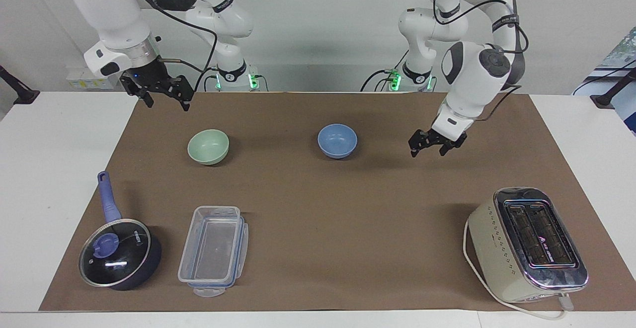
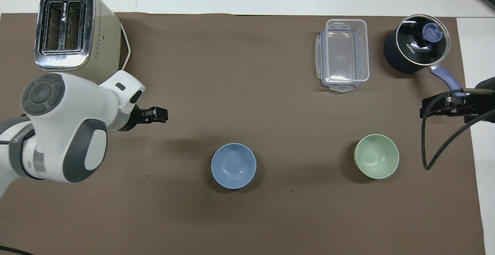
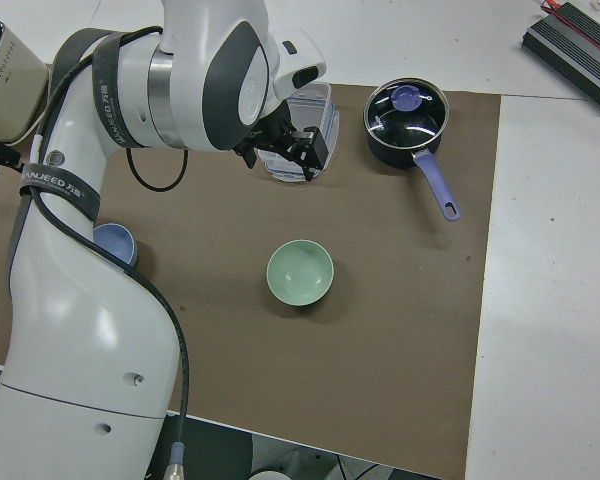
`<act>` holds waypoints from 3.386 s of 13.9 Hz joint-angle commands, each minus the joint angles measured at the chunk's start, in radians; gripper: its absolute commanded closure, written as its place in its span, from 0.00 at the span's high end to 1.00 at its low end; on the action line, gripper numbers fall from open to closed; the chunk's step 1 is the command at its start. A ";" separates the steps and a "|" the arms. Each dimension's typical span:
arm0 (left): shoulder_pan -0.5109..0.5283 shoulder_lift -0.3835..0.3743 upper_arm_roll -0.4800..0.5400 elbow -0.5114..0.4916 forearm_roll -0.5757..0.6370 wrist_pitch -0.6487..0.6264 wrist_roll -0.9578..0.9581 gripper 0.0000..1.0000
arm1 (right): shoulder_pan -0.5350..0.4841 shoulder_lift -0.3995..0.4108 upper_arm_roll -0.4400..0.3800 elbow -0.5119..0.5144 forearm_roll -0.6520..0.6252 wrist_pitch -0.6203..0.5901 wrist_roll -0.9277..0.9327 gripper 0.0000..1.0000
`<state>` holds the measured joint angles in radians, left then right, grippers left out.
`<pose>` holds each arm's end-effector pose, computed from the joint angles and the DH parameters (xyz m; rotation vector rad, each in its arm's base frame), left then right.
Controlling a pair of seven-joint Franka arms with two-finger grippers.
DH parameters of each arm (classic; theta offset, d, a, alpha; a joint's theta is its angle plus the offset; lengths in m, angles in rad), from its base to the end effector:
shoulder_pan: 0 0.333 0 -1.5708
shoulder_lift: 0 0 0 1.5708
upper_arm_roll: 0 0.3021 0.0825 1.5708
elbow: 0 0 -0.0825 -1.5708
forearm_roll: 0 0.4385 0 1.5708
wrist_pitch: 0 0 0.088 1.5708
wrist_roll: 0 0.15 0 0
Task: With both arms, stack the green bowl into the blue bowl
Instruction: 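Release the blue bowl and withdraw the left gripper to rest, then move the right gripper to the green bowl and grip its rim, then carry the green bowl with the right gripper into the blue bowl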
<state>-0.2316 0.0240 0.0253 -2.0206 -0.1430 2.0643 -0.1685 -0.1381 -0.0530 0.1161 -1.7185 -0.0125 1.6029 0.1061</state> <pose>0.5934 -0.1374 0.3589 3.0138 0.0434 -0.0062 0.5891 -0.0137 0.5243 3.1125 -0.1989 -0.0969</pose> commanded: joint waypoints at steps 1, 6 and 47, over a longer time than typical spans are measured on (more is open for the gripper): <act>0.082 -0.003 -0.007 0.075 -0.009 -0.116 0.125 1.00 | -0.029 -0.076 -0.003 -0.159 0.020 0.092 -0.058 1.00; 0.150 -0.001 -0.002 0.206 0.080 -0.233 0.188 1.00 | -0.060 -0.083 -0.001 -0.308 0.020 0.207 -0.091 1.00; 0.167 -0.003 0.001 0.419 0.160 -0.566 0.190 1.00 | 0.178 -0.077 0.013 -0.475 0.146 0.365 0.053 0.00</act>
<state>-0.0714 0.0253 0.0279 -1.6156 0.0085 1.5182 0.0157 -0.0049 -0.1375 0.1249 -2.2249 0.1128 1.9921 0.1030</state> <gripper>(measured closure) 0.000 0.952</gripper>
